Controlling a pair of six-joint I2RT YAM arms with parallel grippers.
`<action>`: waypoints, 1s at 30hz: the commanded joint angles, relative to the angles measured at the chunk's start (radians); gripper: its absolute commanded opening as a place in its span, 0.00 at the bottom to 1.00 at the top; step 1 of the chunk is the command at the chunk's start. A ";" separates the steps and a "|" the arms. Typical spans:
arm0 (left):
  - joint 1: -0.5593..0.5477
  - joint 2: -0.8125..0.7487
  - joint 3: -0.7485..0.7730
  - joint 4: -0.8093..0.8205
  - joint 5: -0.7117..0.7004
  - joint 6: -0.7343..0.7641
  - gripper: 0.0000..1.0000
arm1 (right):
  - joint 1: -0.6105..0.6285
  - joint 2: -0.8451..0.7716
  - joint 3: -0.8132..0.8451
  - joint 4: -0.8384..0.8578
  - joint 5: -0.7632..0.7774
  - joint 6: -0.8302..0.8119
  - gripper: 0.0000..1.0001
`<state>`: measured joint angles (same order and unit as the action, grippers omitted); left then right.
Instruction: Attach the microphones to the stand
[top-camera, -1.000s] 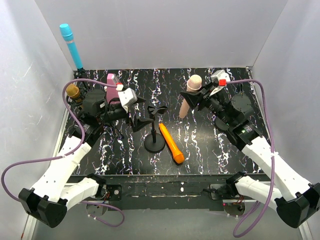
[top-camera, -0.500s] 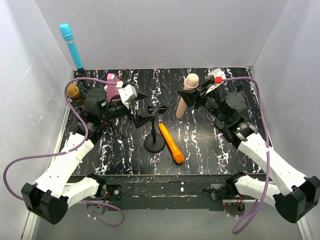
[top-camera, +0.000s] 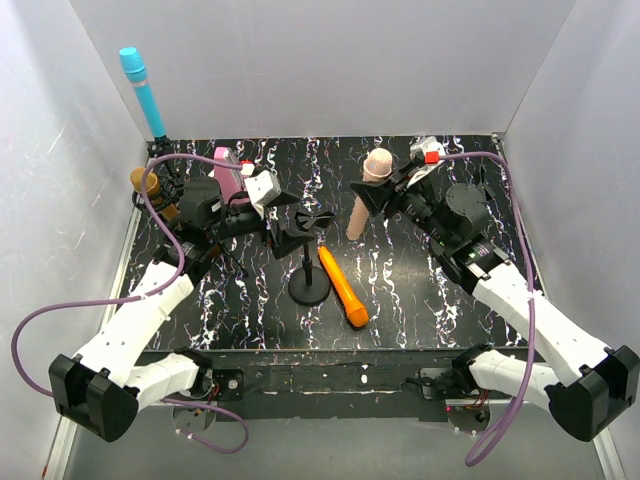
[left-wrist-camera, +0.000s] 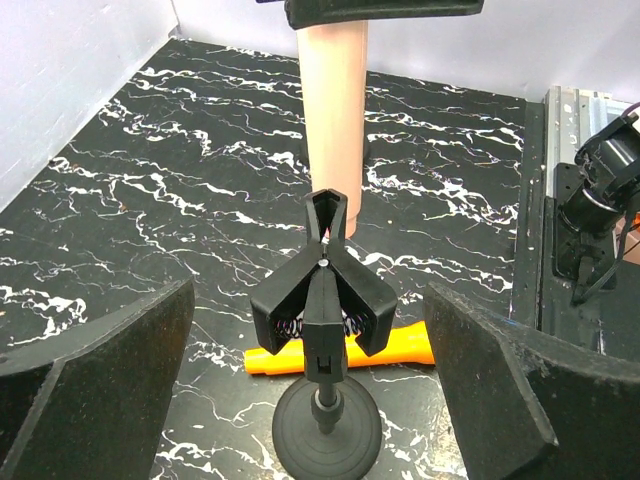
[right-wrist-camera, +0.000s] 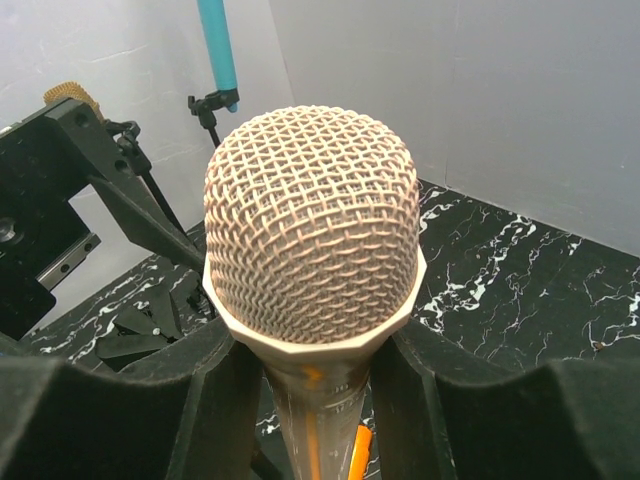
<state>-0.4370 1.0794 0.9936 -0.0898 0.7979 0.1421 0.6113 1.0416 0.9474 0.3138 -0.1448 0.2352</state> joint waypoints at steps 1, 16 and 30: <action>-0.009 0.005 -0.016 -0.007 -0.017 0.010 0.98 | 0.011 0.012 0.050 0.062 -0.001 0.024 0.01; -0.023 0.016 -0.026 0.010 -0.012 -0.015 0.69 | 0.028 0.037 0.071 0.033 0.008 0.049 0.01; -0.026 0.001 -0.059 0.048 0.017 -0.099 0.12 | 0.053 0.070 0.096 0.039 -0.019 0.078 0.01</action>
<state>-0.4557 1.0996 0.9550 -0.0383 0.8040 0.0822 0.6479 1.0962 0.9756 0.2939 -0.1574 0.2924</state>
